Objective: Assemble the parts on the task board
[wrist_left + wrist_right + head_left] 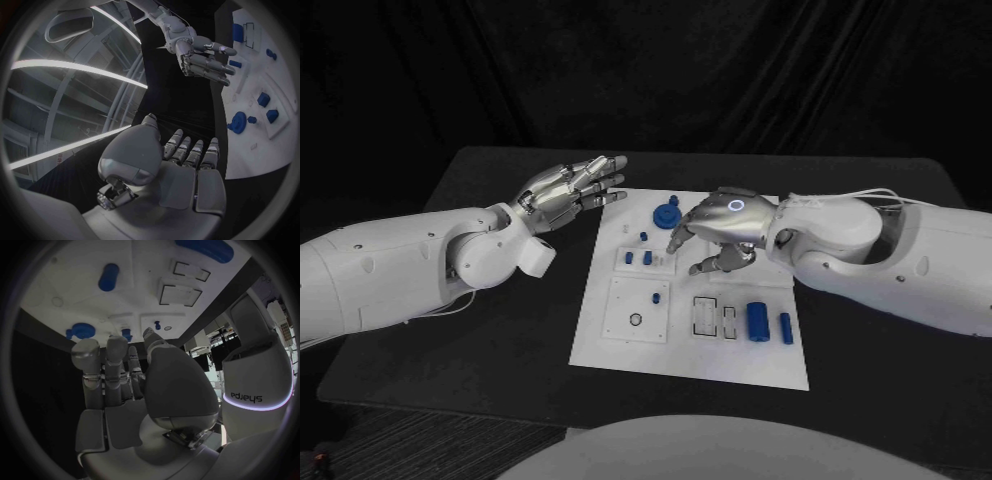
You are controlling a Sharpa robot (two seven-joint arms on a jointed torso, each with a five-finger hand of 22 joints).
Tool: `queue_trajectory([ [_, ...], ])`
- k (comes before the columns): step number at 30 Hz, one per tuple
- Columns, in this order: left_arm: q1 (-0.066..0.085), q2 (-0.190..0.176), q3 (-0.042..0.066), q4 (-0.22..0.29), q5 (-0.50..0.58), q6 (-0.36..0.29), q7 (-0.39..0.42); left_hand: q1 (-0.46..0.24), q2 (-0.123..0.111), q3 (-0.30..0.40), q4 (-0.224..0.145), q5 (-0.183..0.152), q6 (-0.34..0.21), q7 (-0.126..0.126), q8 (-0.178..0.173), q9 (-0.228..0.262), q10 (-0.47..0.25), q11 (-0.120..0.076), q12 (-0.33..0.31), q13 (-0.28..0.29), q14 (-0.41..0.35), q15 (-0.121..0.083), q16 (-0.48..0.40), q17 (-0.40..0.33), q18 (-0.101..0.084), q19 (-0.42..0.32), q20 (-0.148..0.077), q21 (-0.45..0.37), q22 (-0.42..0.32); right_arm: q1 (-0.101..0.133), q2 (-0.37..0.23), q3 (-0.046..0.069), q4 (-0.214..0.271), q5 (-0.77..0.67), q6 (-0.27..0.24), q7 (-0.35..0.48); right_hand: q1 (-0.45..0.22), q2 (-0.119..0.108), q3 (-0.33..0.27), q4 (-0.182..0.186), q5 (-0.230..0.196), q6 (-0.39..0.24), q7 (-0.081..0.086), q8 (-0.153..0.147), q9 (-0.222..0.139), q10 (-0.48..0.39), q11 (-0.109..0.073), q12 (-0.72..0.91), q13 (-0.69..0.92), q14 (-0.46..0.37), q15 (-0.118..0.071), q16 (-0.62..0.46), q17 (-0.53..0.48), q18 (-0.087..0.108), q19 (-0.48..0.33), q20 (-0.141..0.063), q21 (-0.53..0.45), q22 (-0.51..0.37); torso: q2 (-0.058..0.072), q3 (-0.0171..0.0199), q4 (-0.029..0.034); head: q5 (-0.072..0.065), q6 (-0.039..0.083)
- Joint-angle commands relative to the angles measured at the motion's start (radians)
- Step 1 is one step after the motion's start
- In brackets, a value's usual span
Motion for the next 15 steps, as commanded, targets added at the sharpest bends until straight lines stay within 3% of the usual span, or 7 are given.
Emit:
queue_trajectory([
  [1,-0.002,0.0,0.001,0.0,-0.001,0.007,0.028,0.004,0.004,-0.008,-0.001,0.001,0.006,-0.005,0.007,0.002,0.007,0.003,0.007,0.002,0.003,0.0,0.002,0.0,-0.016,0.007,-0.001,0.004,-0.002,0.015,-0.036,0.0,0.005,0.086,0.024,-0.041,-0.04,-0.039,-0.041,0.014,-0.017,-0.029,-0.015,-0.015,-0.011,0.002,0.005,-0.007,-0.008,0.01,0.0,0.019,0.019,-0.014,0.015,-0.001,0.026,0.016,0.0,0.0,0.0003,-0.003,0.0],
  [5,-0.002,-0.001,0.001,0.002,-0.001,0.002,0.041,0.01,0.003,-0.008,-0.002,0.003,0.001,-0.008,0.009,0.001,-0.001,-0.004,0.009,0.0,-0.011,-0.005,-0.008,-0.004,-0.017,0.001,-0.002,0.0,-0.012,0.024,-0.073,0.0,-0.001,0.099,0.074,-0.064,-0.074,-0.057,-0.057,0.014,-0.018,-0.12,-0.022,-0.02,-0.033,0.016,0.006,-0.013,-0.011,0.042,-0.002,0.144,0.156,-0.034,0.05,-0.004,0.149,0.071,0.0,0.0003,0.0,0.004,0.0],
  [7,-0.002,-0.002,0.001,0.003,-0.001,0.0,0.045,0.017,0.001,-0.008,-0.002,0.004,-0.018,-0.036,0.005,-0.002,-0.015,-0.011,0.006,-0.003,-0.022,-0.009,-0.015,-0.006,-0.016,-0.005,-0.003,-0.003,-0.02,0.026,-0.084,-0.001,-0.006,0.102,0.094,-0.071,-0.089,-0.065,-0.065,0.014,-0.019,-0.139,-0.023,-0.018,-0.04,0.023,0.005,-0.023,-0.012,0.059,-0.004,0.227,0.245,-0.044,0.068,-0.007,0.214,0.103,0.0,-0.0004,0.0003,0.003,0.0],
  [8,-0.002,-0.002,0.001,0.003,-0.001,-0.002,0.048,0.023,0.0,-0.008,-0.003,0.003,-0.012,-0.098,0.004,-0.002,-0.024,-0.011,0.005,-0.004,-0.032,-0.013,-0.022,-0.008,-0.012,-0.013,-0.004,-0.008,-0.03,0.027,-0.089,-0.001,-0.009,0.103,0.102,-0.074,-0.093,-0.064,-0.066,0.015,-0.019,-0.135,-0.025,-0.016,-0.041,0.03,0.004,-0.025,-0.011,0.057,-0.004,0.236,0.251,-0.044,0.069,-0.007,0.218,0.107,0.0,-0.0006,0.0001,0.003,0.0],
  [12,-0.002,-0.003,0.001,0.002,-0.001,-0.012,0.061,0.029,-0.004,-0.009,-0.004,0.002,-0.033,-0.127,-0.019,-0.008,-0.036,-0.034,0.0,-0.007,-0.049,-0.032,-0.039,-0.015,0.004,-0.026,-0.012,-0.014,-0.048,0.024,-0.101,-0.001,-0.02,0.106,0.128,-0.074,-0.11,-0.062,-0.074,0.015,-0.019,-0.095,-0.02,-0.01,-0.039,0.054,0.003,-0.025,-0.01,0.051,-0.005,0.244,0.253,-0.042,0.066,-0.008,0.216,0.112,-0.002,-0.0026,-0.0019,0.01,0.0],
  [13,-0.002,-0.003,0.001,0.001,-0.001,-0.016,0.067,0.029,-0.006,-0.01,-0.004,0.002,-0.039,-0.129,-0.025,-0.009,-0.04,-0.038,-0.002,-0.007,-0.052,-0.036,-0.043,-0.016,0.008,-0.031,-0.013,-0.016,-0.054,0.021,-0.103,-0.001,-0.023,0.106,0.129,-0.07,-0.135,-0.063,-0.09,0.015,-0.019,-0.048,-0.009,0.0,-0.034,0.081,0.003,-0.016,-0.008,0.046,-0.004,0.241,0.246,-0.041,0.062,-0.008,0.208,0.112,-0.003,-0.002,-0.0021,0.011,0.0],
  [15,-0.003,-0.004,0.001,0.001,-0.001,-0.021,0.079,0.028,-0.006,-0.01,-0.003,0.003,-0.052,-0.116,-0.038,-0.01,-0.045,-0.045,-0.005,-0.008,-0.058,-0.047,-0.051,-0.019,0.011,-0.042,-0.012,-0.021,-0.071,0.016,-0.104,-0.001,-0.028,0.107,0.128,-0.062,-0.154,-0.058,-0.108,0.016,-0.019,-0.028,0.011,0.007,-0.032,0.117,0.002,-0.003,-0.004,0.042,-0.004,0.242,0.244,-0.04,0.06,-0.007,0.207,0.115,-0.001,0.0005,-0.0005,0.01,0.0],
])
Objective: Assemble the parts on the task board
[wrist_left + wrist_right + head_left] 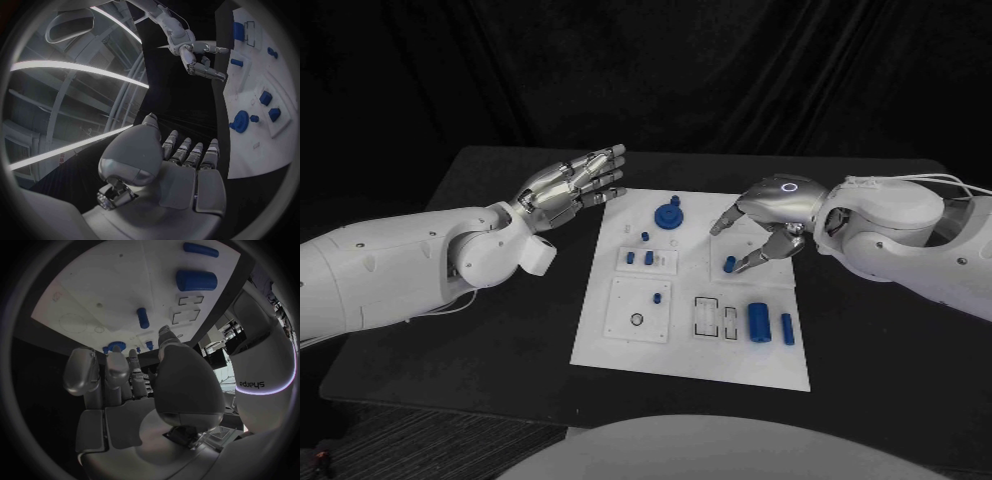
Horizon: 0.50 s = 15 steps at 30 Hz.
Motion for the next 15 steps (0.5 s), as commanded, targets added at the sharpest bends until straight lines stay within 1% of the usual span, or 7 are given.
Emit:
queue_trajectory([
  [1,-0.002,-0.001,0.001,0.002,-0.001,-0.016,0.06,0.006,-0.001,-0.007,0.0,0.005,-0.009,0.022,-0.013,-0.001,-0.001,-0.013,-0.003,-0.001,-0.005,-0.019,-0.007,-0.004,0.013,-0.014,0.001,-0.007,-0.015,-0.01,-0.002,0.001,-0.007,0.018,0.04,-0.02,-0.026,0.008,-0.035,0.0,-0.001,0.032,0.017,0.011,0.004,0.044,-0.001,0.016,0.005,0.038,-0.001,0.006,0.002,-0.002,0.0,-0.001,0.0,0.113,0.0,0.0024,0.0002,0.001,0.0],
  [2,-0.002,-0.002,0.001,0.003,-0.001,-0.018,0.066,0.007,0.0,-0.006,0.0,0.005,-0.008,0.03,-0.014,-0.001,-0.001,-0.016,-0.003,-0.001,-0.005,-0.02,-0.007,-0.004,0.015,-0.014,0.001,-0.007,-0.015,-0.014,-0.001,0.001,-0.009,0.018,0.039,-0.016,-0.05,0.015,-0.075,0.0,0.001,0.042,0.019,0.013,0.004,0.067,-0.002,0.021,0.005,0.036,-0.001,0.008,0.001,-0.002,-0.001,0.0,0.001,0.116,0.001,0.0032,0.0008,0.002,0.0],
  [7,-0.003,-0.006,0.001,0.005,-0.001,-0.023,0.076,0.014,0.0,-0.003,-0.001,0.014,0.024,0.057,-0.012,0.002,0.0,-0.022,-0.001,-0.001,-0.005,-0.027,-0.007,-0.004,0.022,-0.016,0.002,-0.007,-0.018,-0.027,0.004,0.001,-0.02,0.018,0.041,-0.005,-0.089,0.012,-0.085,0.001,0.001,0.062,0.038,0.016,0.004,0.105,-0.002,0.028,0.006,0.033,0.004,0.013,0.002,-0.003,-0.003,0.003,0.005,0.121,0.002,0.0027,0.0008,0.005,0.0],
  [9,-0.003,-0.008,0.001,0.005,-0.001,-0.023,0.077,0.018,0.0,-0.001,-0.002,0.015,0.056,0.031,-0.006,0.005,0.002,-0.008,0.001,0.0,-0.005,-0.029,-0.007,-0.004,0.027,-0.016,0.002,-0.007,-0.018,-0.033,0.009,0.001,-0.027,0.018,0.046,0.0,-0.075,0.051,-0.051,-0.002,0.015,0.108,0.047,0.032,0.013,0.13,-0.004,0.029,0.006,0.03,0.006,0.013,-0.003,-0.001,-0.006,0.006,0.0,0.124,0.002,0.0023,0.0008,0.004,0.0],
  [11,-0.003,-0.01,0.001,0.006,-0.001,-0.023,0.078,0.019,0.002,0.0,-0.001,0.016,0.072,0.023,-0.004,0.006,0.002,-0.007,0.002,0.0,-0.005,-0.028,-0.007,-0.004,0.028,-0.016,0.001,-0.007,-0.018,-0.038,0.012,0.001,-0.032,0.018,0.049,0.003,-0.026,0.109,-0.005,-0.007,0.093,0.123,0.046,0.028,0.015,0.142,-0.005,0.021,0.004,0.027,0.006,0.015,-0.008,0.001,-0.009,0.008,-0.003,0.128,0.002,0.0014,0.0011,0.004,0.0],
  [14,-0.003,-0.013,0.001,0.006,-0.001,-0.022,0.078,0.019,0.002,0.0,-0.001,0.018,0.077,0.02,-0.003,0.006,0.005,-0.004,0.005,0.0,-0.005,-0.027,-0.007,-0.004,0.029,-0.015,0.002,-0.007,-0.017,-0.046,0.017,0.001,-0.039,0.018,0.051,0.007,0.044,0.144,0.021,-0.035,0.181,0.127,0.044,0.017,0.015,0.146,-0.005,0.007,0.003,0.022,0.002,0.01,-0.023,0.003,-0.015,0.006,-0.017,0.129,0.002,0.0013,0.0022,0.003,0.0],
  [15,-0.003,-0.014,0.001,0.005,-0.001,-0.022,0.078,0.019,0.002,0.0,-0.001,0.018,0.077,0.02,-0.003,0.006,0.005,-0.004,0.005,0.001,-0.005,-0.027,-0.007,-0.004,0.029,-0.015,0.002,-0.006,-0.017,-0.048,0.018,0.001,-0.041,0.018,0.051,0.009,0.051,0.146,0.022,-0.039,0.185,0.128,0.044,0.015,0.015,0.147,-0.005,0.006,0.003,0.022,0.002,0.01,-0.024,0.003,-0.015,0.006,-0.017,0.13,0.002,0.0013,0.0021,0.003,0.0],
])
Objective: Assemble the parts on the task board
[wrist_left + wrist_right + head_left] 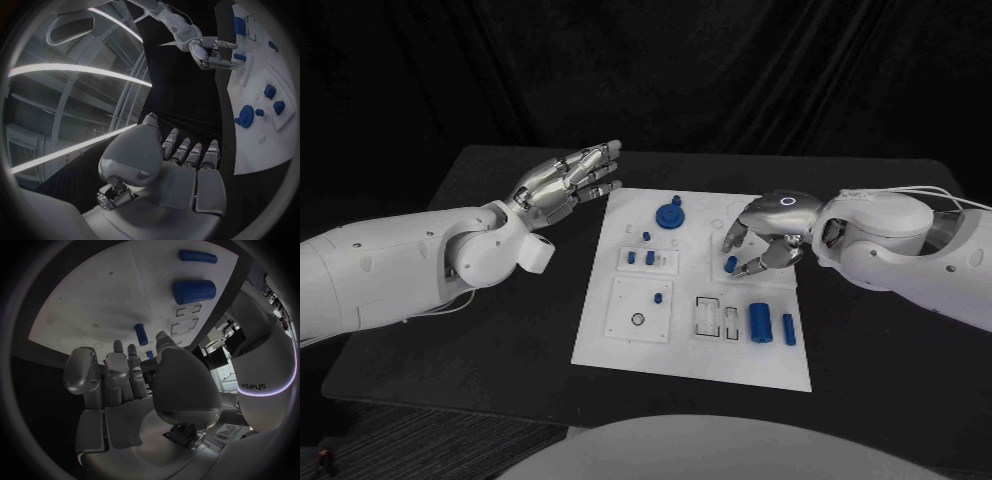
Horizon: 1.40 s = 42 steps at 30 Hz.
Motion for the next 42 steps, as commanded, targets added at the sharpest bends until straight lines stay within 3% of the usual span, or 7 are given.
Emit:
queue_trajectory([
  [1,-0.003,-0.001,0.001,0.001,-0.001,-0.001,0.032,0.009,0.002,0.0,-0.001,0.006,0.005,0.0,0.003,0.001,-0.001,0.009,0.005,0.001,0.003,-0.005,-0.004,-0.001,0.013,-0.005,-0.001,-0.003,0.0,-0.009,0.004,0.001,-0.006,0.002,0.015,0.003,0.038,0.011,0.009,-0.018,0.031,0.008,0.001,-0.009,0.001,0.009,0.0,-0.008,-0.002,0.018,-0.002,-0.001,-0.008,0.003,-0.008,-0.002,-0.008,0.13,0.001,-0.0009,0.0012,-0.001,0.0],
  [3,-0.003,-0.001,0.001,0.0,-0.001,0.002,0.031,0.01,0.003,0.001,-0.001,0.01,0.007,0.012,0.002,0.0,-0.001,0.015,0.007,0.001,0.003,-0.003,-0.004,-0.001,0.015,-0.004,0.001,-0.002,0.002,-0.014,0.007,0.001,-0.008,0.002,0.011,0.009,0.064,0.017,0.014,-0.039,0.048,0.007,0.002,-0.015,0.0,0.012,0.001,-0.013,-0.002,0.015,-0.001,-0.005,-0.017,0.004,-0.011,-0.002,-0.015,0.13,0.001,-0.0008,0.0011,-0.002,0.0],
  [5,-0.003,-0.001,0.001,0.0,-0.001,0.004,0.029,0.011,0.003,0.002,-0.001,0.012,0.013,0.054,0.001,0.001,0.001,0.007,0.01,0.001,0.003,-0.002,-0.004,-0.001,0.016,-0.002,0.002,-0.001,0.005,-0.019,0.011,0.001,-0.01,0.002,0.008,0.014,0.092,0.023,0.021,-0.062,0.065,0.006,0.009,-0.021,-0.002,0.021,0.0,-0.014,-0.001,0.013,-0.002,-0.01,-0.026,0.005,-0.012,-0.002,-0.021,0.13,0.0,-0.0009,0.0003,-0.002,0.0],
  [14,-0.004,0.0,0.001,-0.002,-0.001,0.021,0.018,0.015,0.005,0.004,-0.001,0.017,0.043,0.104,0.008,0.005,0.008,0.006,0.019,0.003,0.005,0.004,-0.002,0.0,0.017,0.005,0.005,0.004,0.014,-0.035,0.03,0.001,-0.019,0.002,0.016,0.025,0.156,0.041,0.052,-0.113,0.09,0.022,0.036,-0.026,-0.003,0.041,-0.004,-0.02,-0.002,0.006,-0.005,-0.031,-0.057,0.008,-0.018,-0.004,-0.045,0.128,0.0,-0.0005,-0.0001,-0.008,0.0],
  [27,-0.008,-0.001,0.001,-0.008,-0.001,0.037,0.006,0.019,0.007,0.006,0.0,0.019,0.085,0.125,0.023,0.009,0.022,0.018,0.033,0.005,0.018,0.018,0.008,0.006,0.016,0.014,0.007,0.009,0.024,-0.052,0.039,0.001,-0.028,0.002,-0.005,0.039,0.207,0.054,0.11,-0.139,0.077,0.076,0.083,-0.012,0.007,0.087,-0.011,-0.02,-0.005,0.001,-0.008,-0.044,-0.074,0.013,-0.029,-0.007,-0.081,0.124,0.0,-0.0011,0.0008,0.0,0.0],
  [29,-0.009,0.0,0.001,-0.011,-0.001,0.04,0.002,0.019,0.007,0.006,0.0,0.019,0.087,0.125,0.024,0.009,0.023,0.019,0.034,0.006,0.019,0.019,0.009,0.006,0.016,0.016,0.007,0.011,0.026,-0.053,0.037,0.001,-0.027,0.002,-0.011,0.042,0.217,0.049,0.146,-0.141,0.029,0.091,0.089,-0.011,0.011,0.104,-0.013,-0.024,-0.007,0.002,-0.008,-0.043,-0.074,0.012,-0.028,-0.007,-0.082,0.126,0.0,-0.0012,0.0009,0.001,0.0],
  [42,-0.016,0.001,0.001,-0.016,-0.001,0.052,-0.018,0.018,0.007,0.006,0.001,0.019,0.084,0.13,0.025,0.009,0.022,0.02,0.034,0.005,0.023,0.024,0.011,0.007,0.016,0.02,0.008,0.013,0.03,-0.054,0.027,0.001,-0.019,0.002,-0.009,0.033,0.203,0.031,0.176,-0.131,0.01,0.107,0.09,-0.01,0.016,0.116,-0.012,-0.032,-0.007,-0.004,-0.001,-0.056,-0.093,0.013,-0.03,-0.002,-0.093,0.126,0.0,-0.0013,-0.0005,0.005,0.0],
])
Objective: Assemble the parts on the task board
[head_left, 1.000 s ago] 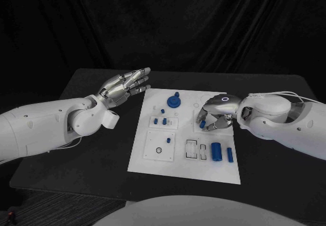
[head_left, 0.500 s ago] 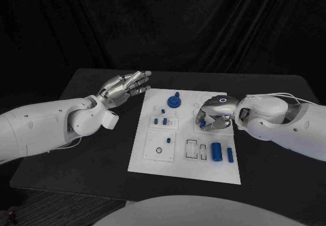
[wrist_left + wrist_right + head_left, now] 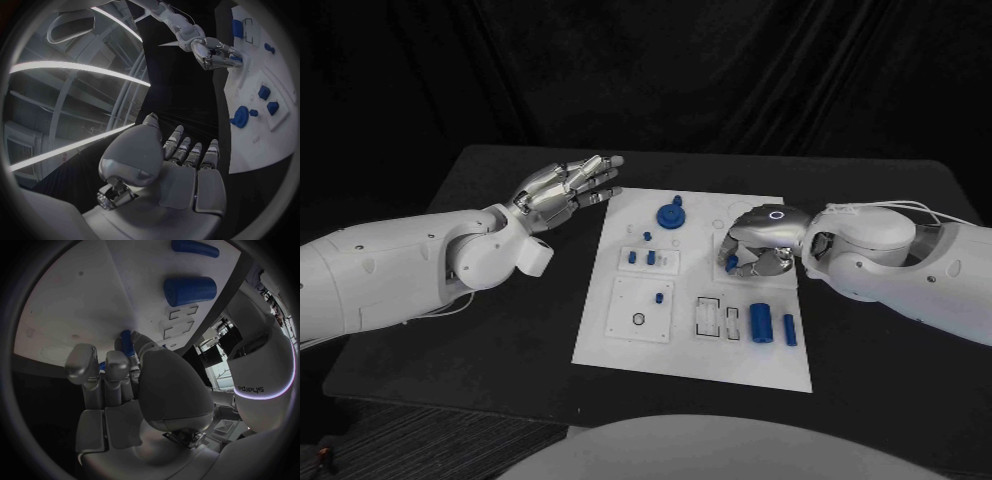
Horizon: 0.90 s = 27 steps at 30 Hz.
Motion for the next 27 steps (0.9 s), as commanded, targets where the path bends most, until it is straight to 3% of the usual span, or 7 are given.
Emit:
queue_trajectory([
  [1,-0.003,0.002,0.001,-0.001,-0.001,0.024,0.0,0.01,-0.001,0.005,0.001,0.004,0.001,0.003,0.007,0.0,0.005,-0.001,0.002,0.001,0.001,0.003,0.004,0.002,0.016,0.005,0.001,0.004,0.001,-0.007,-0.005,-0.004,0.003,-0.006,0.011,-0.014,0.0,-0.01,0.01,0.0,-0.009,0.009,0.001,0.005,0.002,0.011,0.0,-0.004,0.0,-0.004,0.0,-0.005,-0.003,0.012,-0.005,0.002,-0.006,0.127,0.0,0.0004,-0.0005,0.001,0.0],
  [8,-0.006,0.004,0.001,-0.005,-0.001,0.028,-0.006,0.009,-0.001,0.005,0.001,0.004,0.0,0.005,0.007,0.0,0.003,-0.001,0.001,0.0,0.001,0.005,0.004,0.002,0.016,0.006,0.001,0.004,0.001,-0.007,-0.012,-0.004,0.01,-0.006,0.002,-0.02,0.001,-0.02,0.039,0.001,-0.041,0.038,-0.001,0.014,0.014,0.043,-0.006,0.0,0.003,-0.011,0.006,-0.018,-0.02,0.014,-0.01,0.008,-0.02,0.126,-0.001,0.0007,-0.0002,0.0,0.0],
  [16,-0.008,0.005,0.001,-0.005,-0.001,0.03,-0.008,0.009,0.0,0.005,0.001,0.005,0.003,0.007,0.008,0.001,0.002,0.0,0.0,0.0,0.002,0.007,0.004,0.002,0.015,0.006,0.001,0.005,0.002,-0.007,-0.013,-0.004,0.015,-0.006,-0.026,-0.021,0.041,-0.01,0.079,-0.025,-0.089,0.077,0.004,0.029,0.034,0.102,-0.016,0.02,0.009,-0.02,0.004,-0.041,-0.049,0.018,-0.017,0.007,-0.046,0.122,0.0,0.0002,-0.0005,0.001,0.0],
  [27,-0.009,0.006,0.001,-0.005,-0.001,0.03,-0.012,0.01,0.001,0.006,0.001,0.007,0.004,0.009,0.009,0.001,0.001,0.001,0.0,0.0,0.003,0.008,0.006,0.002,0.015,0.008,0.001,0.006,0.003,-0.003,-0.026,-0.004,0.037,-0.006,-0.075,-0.026,0.056,-0.003,0.091,-0.038,-0.101,0.107,0.002,0.04,0.048,0.127,-0.021,0.027,0.011,-0.017,0.0,-0.042,-0.05,0.018,-0.015,0.004,-0.047,0.123,0.0,0.0004,0.0,0.007,0.0],
])
